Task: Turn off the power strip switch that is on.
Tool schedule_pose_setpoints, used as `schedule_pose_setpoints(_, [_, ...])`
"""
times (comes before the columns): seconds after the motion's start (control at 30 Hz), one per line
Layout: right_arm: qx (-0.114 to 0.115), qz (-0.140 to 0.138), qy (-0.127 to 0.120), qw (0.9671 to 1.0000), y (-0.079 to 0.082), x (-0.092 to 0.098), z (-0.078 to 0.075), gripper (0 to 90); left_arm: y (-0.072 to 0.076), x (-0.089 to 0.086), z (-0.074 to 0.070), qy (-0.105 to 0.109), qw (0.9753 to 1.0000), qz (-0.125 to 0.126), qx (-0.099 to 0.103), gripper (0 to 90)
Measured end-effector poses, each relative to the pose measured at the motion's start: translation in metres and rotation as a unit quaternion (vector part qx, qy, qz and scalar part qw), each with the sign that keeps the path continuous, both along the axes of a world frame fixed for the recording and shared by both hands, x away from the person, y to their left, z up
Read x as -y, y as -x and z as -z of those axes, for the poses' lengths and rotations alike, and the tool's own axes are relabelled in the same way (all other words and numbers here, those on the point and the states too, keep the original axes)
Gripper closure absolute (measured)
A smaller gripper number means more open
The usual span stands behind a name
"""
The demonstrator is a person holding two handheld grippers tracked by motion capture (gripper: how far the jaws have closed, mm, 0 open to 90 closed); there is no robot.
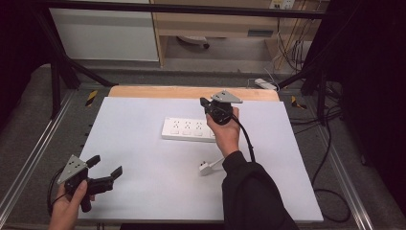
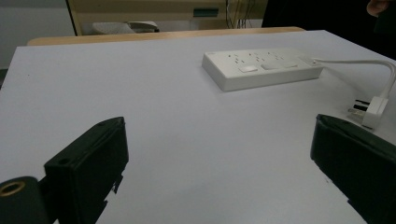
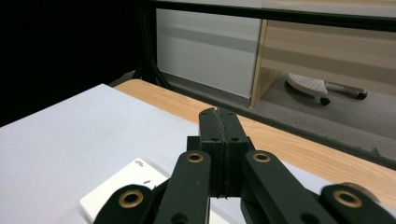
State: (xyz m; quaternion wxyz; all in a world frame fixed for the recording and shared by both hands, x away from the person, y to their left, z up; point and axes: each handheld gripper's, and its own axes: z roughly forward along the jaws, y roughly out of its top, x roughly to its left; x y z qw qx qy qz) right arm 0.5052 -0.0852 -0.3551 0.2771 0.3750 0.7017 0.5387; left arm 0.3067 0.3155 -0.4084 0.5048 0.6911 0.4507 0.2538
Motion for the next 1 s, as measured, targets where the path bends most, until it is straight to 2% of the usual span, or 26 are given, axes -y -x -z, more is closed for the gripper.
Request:
schedule_pose_setpoints(0.43, [-0.029,-0.010,0.017,0.9994,-0.013,-0.025,0.026,90.0,0.000,0.000,0.000,0.000,1.0000,0.000,0.001,4.1])
schedule_pose_setpoints(0.5, [-0.035,-0.014,0.026,0.9990,-0.014,-0.029,0.030,90.0,0.000,0.000,0.000,0.001,1.0000,0.000,0.001,4.1])
schedule_pose_setpoints(1.0, [-0.066,-0.035,0.047,0.9962,-0.014,-0.038,0.046,90.0,0.000,0.000,0.000,-0.001,1.0000,0.001,0.000,4.1])
